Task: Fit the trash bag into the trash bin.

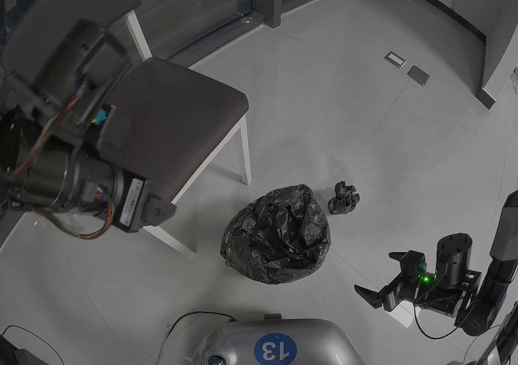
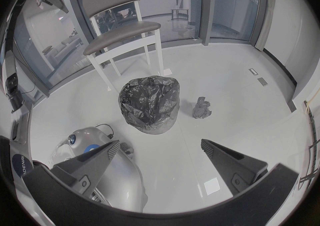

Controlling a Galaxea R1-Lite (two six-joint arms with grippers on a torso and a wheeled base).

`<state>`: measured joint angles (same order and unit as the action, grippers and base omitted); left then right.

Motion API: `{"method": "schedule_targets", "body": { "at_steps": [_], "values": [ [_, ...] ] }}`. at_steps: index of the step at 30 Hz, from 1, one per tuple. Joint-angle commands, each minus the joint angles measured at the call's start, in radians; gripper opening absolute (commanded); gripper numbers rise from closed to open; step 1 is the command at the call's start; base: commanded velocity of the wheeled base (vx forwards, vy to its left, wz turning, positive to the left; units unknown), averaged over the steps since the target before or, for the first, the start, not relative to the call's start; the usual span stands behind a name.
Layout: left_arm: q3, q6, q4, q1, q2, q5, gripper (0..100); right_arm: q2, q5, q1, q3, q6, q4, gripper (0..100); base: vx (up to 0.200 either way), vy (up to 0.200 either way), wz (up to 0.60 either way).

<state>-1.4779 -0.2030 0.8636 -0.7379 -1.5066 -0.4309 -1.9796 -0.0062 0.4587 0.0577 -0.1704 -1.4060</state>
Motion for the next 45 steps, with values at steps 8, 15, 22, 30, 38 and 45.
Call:
{"method": "schedule_targets", "body": {
  "at_steps": [8, 15, 22, 30, 38, 45],
  "values": [
    [1.124, 0.027, -0.609, 0.581, 1.105, -0.192, 100, -0.038, -0.017, 0.008, -0.002, 0.028, -0.011, 100, 0.000, 0.000, 0.00],
    [1.191, 0.024, -0.308, 0.810, 1.419, -0.144, 100, -0.039, -0.067, 0.008, 0.004, 0.063, -0.022, 100, 0.000, 0.000, 0.00],
    [1.209, 0.123, -0.341, 0.707, 1.459, 0.238, 100, -0.048, -0.077, 0.012, 0.028, 0.075, -0.165, 100, 0.000, 0.000, 0.00],
    [1.211, 0.223, -0.339, 0.733, 1.502, 0.471, 100, 0.018, -0.144, 0.018, -0.001, 0.106, -0.165, 100, 0.000, 0.000, 0.00],
    [1.214, 0.232, -0.341, 0.733, 1.504, 0.419, 100, 0.018, -0.176, 0.017, -0.018, 0.144, -0.165, 100, 0.000, 0.000, 0.00],
    [1.214, 0.221, -0.345, 0.733, 1.502, 0.431, 100, 0.015, -0.179, 0.009, -0.019, 0.152, -0.165, 100, 0.000, -0.029, 0.00]
  ]
}}
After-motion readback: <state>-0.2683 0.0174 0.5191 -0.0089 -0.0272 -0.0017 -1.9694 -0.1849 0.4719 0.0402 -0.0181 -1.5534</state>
